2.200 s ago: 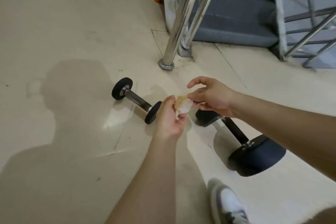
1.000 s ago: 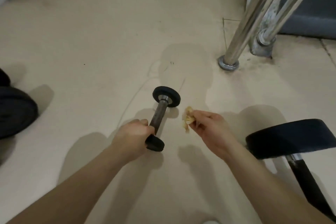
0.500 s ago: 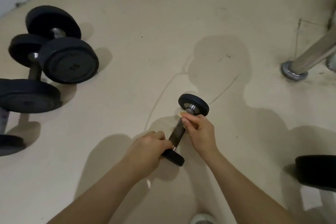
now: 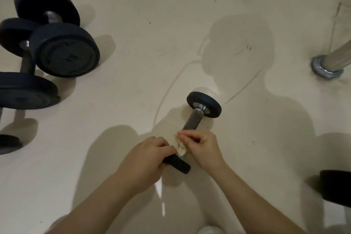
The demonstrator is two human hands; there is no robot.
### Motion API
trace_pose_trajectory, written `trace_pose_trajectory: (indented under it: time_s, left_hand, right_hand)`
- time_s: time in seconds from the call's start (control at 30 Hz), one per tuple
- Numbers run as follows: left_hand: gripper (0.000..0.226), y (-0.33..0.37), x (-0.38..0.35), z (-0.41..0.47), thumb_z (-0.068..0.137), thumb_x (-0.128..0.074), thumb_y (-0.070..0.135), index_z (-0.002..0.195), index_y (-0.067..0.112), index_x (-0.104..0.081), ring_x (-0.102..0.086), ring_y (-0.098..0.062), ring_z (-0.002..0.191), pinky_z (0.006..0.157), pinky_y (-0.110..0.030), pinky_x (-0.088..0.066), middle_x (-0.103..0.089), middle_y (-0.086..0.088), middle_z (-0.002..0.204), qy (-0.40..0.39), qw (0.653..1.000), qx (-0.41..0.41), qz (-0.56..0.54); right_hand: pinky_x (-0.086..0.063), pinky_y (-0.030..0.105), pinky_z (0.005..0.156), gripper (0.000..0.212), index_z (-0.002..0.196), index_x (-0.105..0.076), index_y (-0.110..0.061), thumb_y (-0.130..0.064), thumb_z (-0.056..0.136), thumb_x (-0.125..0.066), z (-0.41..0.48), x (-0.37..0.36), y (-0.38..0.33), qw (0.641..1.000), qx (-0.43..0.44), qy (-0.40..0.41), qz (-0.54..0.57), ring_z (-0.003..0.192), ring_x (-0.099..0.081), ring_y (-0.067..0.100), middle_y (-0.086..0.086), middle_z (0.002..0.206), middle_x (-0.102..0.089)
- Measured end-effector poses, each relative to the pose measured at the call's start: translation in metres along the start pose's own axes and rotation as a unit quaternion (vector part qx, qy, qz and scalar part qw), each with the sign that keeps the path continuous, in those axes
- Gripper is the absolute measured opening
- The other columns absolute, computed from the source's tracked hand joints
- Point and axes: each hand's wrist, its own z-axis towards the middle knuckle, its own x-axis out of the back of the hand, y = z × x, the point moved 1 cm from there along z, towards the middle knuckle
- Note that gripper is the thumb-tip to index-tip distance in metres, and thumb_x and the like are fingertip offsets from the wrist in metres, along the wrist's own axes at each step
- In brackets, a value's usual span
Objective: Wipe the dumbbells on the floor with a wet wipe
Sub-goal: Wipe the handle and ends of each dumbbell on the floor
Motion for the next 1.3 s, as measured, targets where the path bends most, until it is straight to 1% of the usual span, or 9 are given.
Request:
trace_pose_trajectory:
  time_s: [0.07, 0.23, 0.43, 0.5, 0.67, 0.87, 1.03, 1.2, 1.3]
  left_hand:
    - [0.038, 0.004, -0.003, 0.0, 0.075, -0.075, 0.024, 0.107, 0.041, -0.064, -0.056, -0.012, 0.082, 0.065, -0.023, -0.046, -0.062, 0.016, 0.094, -0.004, 1.0, -0.012, 0.003]
    - [0.04, 0.01, -0.009, 0.003, 0.068, -0.081, 0.024, 0.104, 0.039, -0.068, -0.057, -0.013, 0.078, 0.055, -0.022, -0.046, -0.063, 0.015, 0.088, 0.004, 0.999, -0.024, 0.035]
    - [0.03, 0.016, 0.001, 0.001, 0.077, -0.061, 0.039, 0.107, 0.043, -0.058, -0.055, -0.008, 0.082, 0.072, -0.023, -0.048, -0.062, 0.02, 0.093, 0.002, 0.999, -0.037, -0.038]
    - [0.03, 0.022, 0.001, 0.0, 0.076, -0.06, 0.042, 0.106, 0.042, -0.058, -0.057, -0.008, 0.083, 0.073, -0.023, -0.048, -0.064, 0.019, 0.093, 0.01, 0.997, -0.037, -0.072]
    - [0.028, 0.022, -0.015, -0.004, 0.069, -0.069, 0.048, 0.095, 0.037, -0.066, -0.048, -0.004, 0.09, 0.078, -0.016, -0.04, -0.052, 0.016, 0.098, 0.069, 0.99, 0.007, -0.119]
    - [0.031, 0.013, -0.013, -0.003, 0.062, -0.083, 0.043, 0.088, 0.038, -0.068, -0.044, 0.002, 0.086, 0.072, -0.011, -0.035, -0.046, 0.017, 0.091, 0.051, 0.982, 0.068, -0.169]
    - [0.027, 0.014, -0.011, -0.004, 0.063, -0.086, 0.034, 0.085, 0.034, -0.07, -0.045, -0.001, 0.083, 0.071, -0.008, -0.035, -0.048, 0.016, 0.089, 0.064, 0.977, 0.091, -0.181]
    - [0.027, 0.032, -0.019, -0.004, 0.065, -0.078, 0.045, 0.09, 0.037, -0.069, -0.043, -0.006, 0.082, 0.069, -0.014, -0.033, -0.045, 0.015, 0.085, 0.064, 0.987, 0.032, -0.142]
    - [0.026, 0.047, -0.024, 0.0, 0.069, -0.078, 0.04, 0.093, 0.031, -0.072, -0.039, -0.01, 0.079, 0.068, -0.012, -0.029, -0.04, 0.013, 0.085, 0.055, 0.993, -0.027, -0.098]
  right_hand:
    - [-0.051, 0.019, 0.084, 0.016, 0.094, -0.077, -0.022, -0.012, 0.083, -0.071, -0.006, 0.003, 0.002, 0.997, 0.023, -0.069, -0.039, 0.087, -0.066, -0.004, -0.017, 0.088, -0.072]
    - [-0.053, 0.023, 0.082, 0.017, 0.1, -0.076, -0.023, -0.019, 0.085, -0.069, 0.031, 0.035, 0.005, 0.973, 0.094, 0.165, -0.134, 0.084, -0.066, 0.005, -0.009, 0.093, -0.074]
    - [-0.05, 0.017, 0.076, 0.036, 0.118, -0.067, -0.028, -0.037, 0.09, -0.046, -0.021, 0.009, 0.017, 0.954, 0.168, -0.144, -0.204, 0.086, -0.066, 0.005, -0.009, 0.099, -0.073]
    - [-0.051, 0.024, 0.07, 0.036, 0.117, -0.067, -0.03, -0.041, 0.09, -0.044, -0.015, 0.02, 0.014, 0.932, 0.195, -0.17, -0.252, 0.082, -0.065, 0.009, -0.007, 0.093, -0.073]
    - [-0.038, 0.023, 0.057, 0.031, 0.104, -0.073, -0.029, -0.044, 0.089, -0.05, -0.019, 0.034, 0.008, 0.882, 0.294, -0.104, -0.352, 0.073, -0.04, 0.01, -0.004, 0.081, -0.047]
    - [-0.045, 0.025, 0.053, 0.018, 0.082, -0.073, -0.011, -0.016, 0.078, -0.056, -0.021, 0.025, 0.005, 0.882, 0.338, -0.097, -0.314, 0.065, -0.056, 0.018, 0.002, 0.077, -0.061]
    - [-0.047, 0.023, 0.056, 0.007, 0.076, -0.072, -0.007, -0.003, 0.071, -0.069, 0.024, 0.045, -0.005, 0.914, 0.25, 0.123, -0.296, 0.067, -0.061, 0.023, 0.007, 0.078, -0.06]
    - [-0.052, 0.029, 0.054, 0.015, 0.087, -0.073, -0.013, -0.011, 0.074, -0.067, -0.027, 0.033, 0.007, 0.883, 0.294, -0.128, -0.341, 0.064, -0.06, 0.022, 0.004, 0.085, -0.06]
    - [-0.05, 0.023, 0.055, 0.016, 0.082, -0.074, -0.011, -0.007, 0.069, -0.066, 0.004, 0.065, 0.001, 0.881, 0.298, 0.006, -0.368, 0.063, -0.062, 0.024, 0.005, 0.082, -0.062]
